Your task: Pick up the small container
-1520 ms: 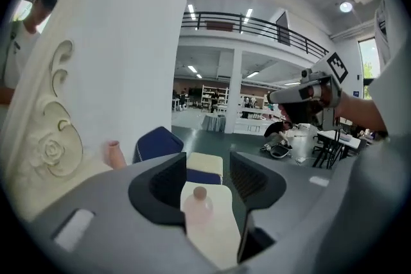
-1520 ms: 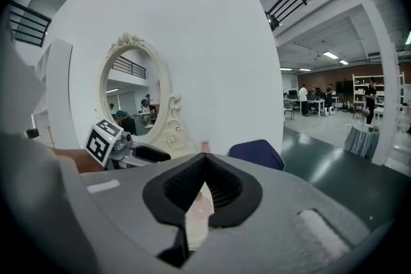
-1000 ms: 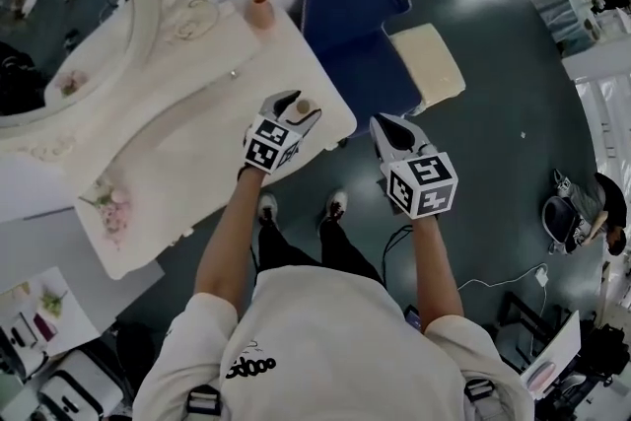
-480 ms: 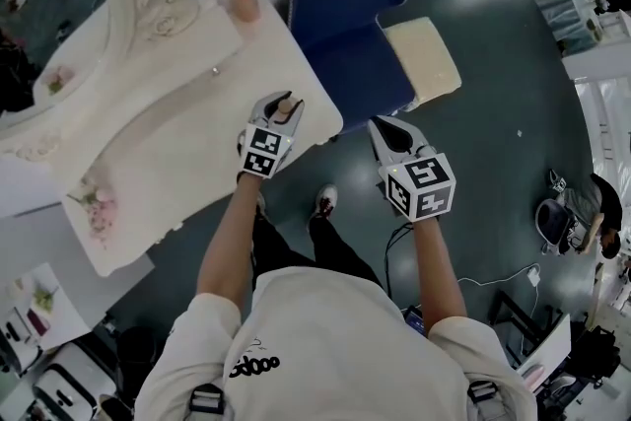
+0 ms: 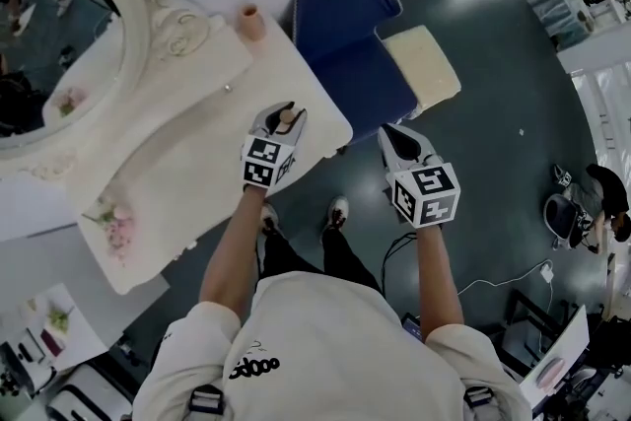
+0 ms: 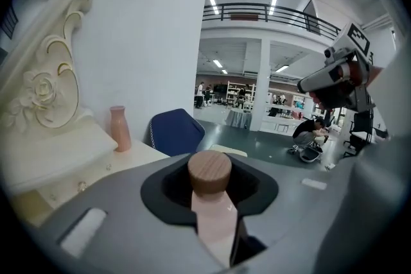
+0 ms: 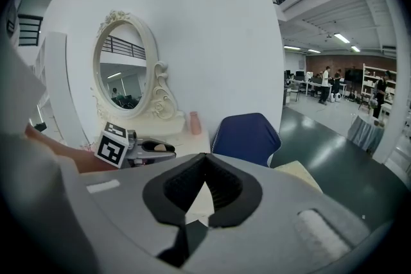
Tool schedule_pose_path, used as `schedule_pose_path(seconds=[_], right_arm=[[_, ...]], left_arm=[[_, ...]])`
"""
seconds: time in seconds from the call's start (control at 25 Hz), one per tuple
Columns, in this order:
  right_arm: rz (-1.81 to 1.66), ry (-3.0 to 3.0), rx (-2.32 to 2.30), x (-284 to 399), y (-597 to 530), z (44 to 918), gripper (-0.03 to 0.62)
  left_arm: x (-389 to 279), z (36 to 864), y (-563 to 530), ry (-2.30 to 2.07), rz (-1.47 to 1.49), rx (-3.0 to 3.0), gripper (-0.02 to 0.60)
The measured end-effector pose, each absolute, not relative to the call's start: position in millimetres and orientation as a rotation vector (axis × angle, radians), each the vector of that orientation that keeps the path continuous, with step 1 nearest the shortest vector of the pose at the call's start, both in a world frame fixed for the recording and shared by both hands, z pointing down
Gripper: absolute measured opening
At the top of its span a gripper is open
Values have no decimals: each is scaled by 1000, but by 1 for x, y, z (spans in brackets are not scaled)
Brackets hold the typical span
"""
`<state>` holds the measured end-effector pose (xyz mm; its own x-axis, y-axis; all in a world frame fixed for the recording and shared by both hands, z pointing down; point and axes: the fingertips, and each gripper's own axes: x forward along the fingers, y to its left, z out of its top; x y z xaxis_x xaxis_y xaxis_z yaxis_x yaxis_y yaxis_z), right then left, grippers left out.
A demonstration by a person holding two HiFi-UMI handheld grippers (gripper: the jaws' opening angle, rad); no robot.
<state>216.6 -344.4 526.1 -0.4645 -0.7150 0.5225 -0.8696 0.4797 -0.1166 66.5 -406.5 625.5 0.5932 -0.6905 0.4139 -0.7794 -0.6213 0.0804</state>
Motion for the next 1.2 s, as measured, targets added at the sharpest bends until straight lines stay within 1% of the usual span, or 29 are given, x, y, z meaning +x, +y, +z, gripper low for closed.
schedule_pose_path(seconds=[0.44, 0.84, 1.2], right_arm=[[291, -2382, 1413, 172, -355, 460, 2], [-12, -2447, 1401, 134, -365, 393, 2], [-109, -2501, 1402, 118, -364, 359, 2]], left_arm=[[38, 495, -388, -1079, 429, 2776, 126], [-9, 408, -383, -1220, 313, 2853, 127], [-30, 347, -371, -1325, 208, 2947, 127]])
